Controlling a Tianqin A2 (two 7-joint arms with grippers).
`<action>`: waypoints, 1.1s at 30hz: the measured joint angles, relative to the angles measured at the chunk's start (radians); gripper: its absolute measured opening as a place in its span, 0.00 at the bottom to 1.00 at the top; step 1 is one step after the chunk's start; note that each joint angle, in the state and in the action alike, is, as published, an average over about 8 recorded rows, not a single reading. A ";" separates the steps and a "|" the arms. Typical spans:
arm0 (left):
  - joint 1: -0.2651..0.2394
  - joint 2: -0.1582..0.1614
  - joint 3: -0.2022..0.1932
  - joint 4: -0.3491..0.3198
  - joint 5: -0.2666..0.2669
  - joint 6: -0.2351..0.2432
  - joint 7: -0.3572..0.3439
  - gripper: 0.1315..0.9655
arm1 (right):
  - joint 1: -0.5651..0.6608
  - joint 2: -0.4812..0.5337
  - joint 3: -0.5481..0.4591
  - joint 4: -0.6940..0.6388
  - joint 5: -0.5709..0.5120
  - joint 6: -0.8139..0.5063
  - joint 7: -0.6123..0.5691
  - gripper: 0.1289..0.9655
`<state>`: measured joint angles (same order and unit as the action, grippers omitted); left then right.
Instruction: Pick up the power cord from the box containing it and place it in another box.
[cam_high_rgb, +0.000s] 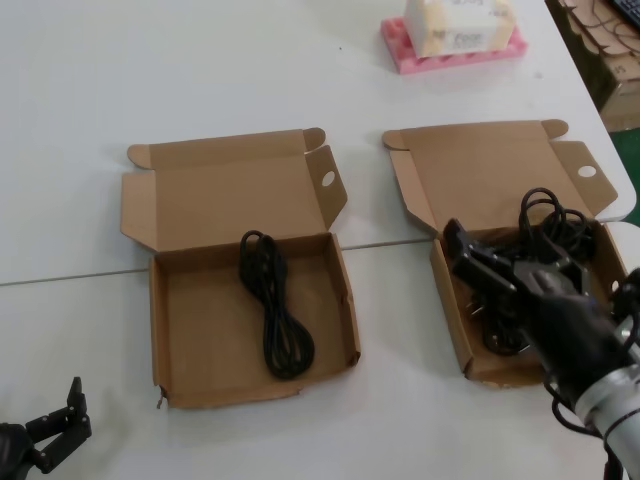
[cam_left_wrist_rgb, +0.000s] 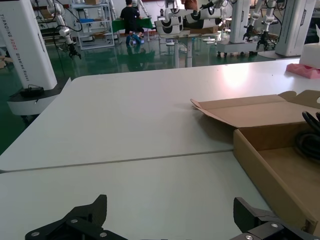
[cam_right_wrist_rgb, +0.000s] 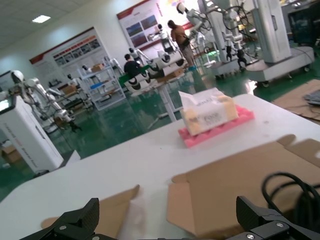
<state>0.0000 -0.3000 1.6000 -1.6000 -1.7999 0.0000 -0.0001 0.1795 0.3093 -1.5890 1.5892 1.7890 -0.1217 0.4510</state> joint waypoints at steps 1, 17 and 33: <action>0.000 0.000 0.000 0.000 0.000 0.000 0.000 0.82 | -0.007 0.000 0.000 0.000 0.000 0.005 0.000 1.00; 0.000 0.000 0.000 0.000 0.000 0.000 0.000 0.99 | -0.124 -0.006 -0.008 0.007 0.008 0.084 0.000 1.00; 0.000 0.000 0.000 0.000 0.000 0.000 0.000 1.00 | -0.161 -0.008 -0.010 0.010 0.010 0.109 0.000 1.00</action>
<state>0.0000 -0.3000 1.5999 -1.6000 -1.8000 0.0000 -0.0001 0.0183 0.3009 -1.5989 1.5989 1.7989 -0.0124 0.4510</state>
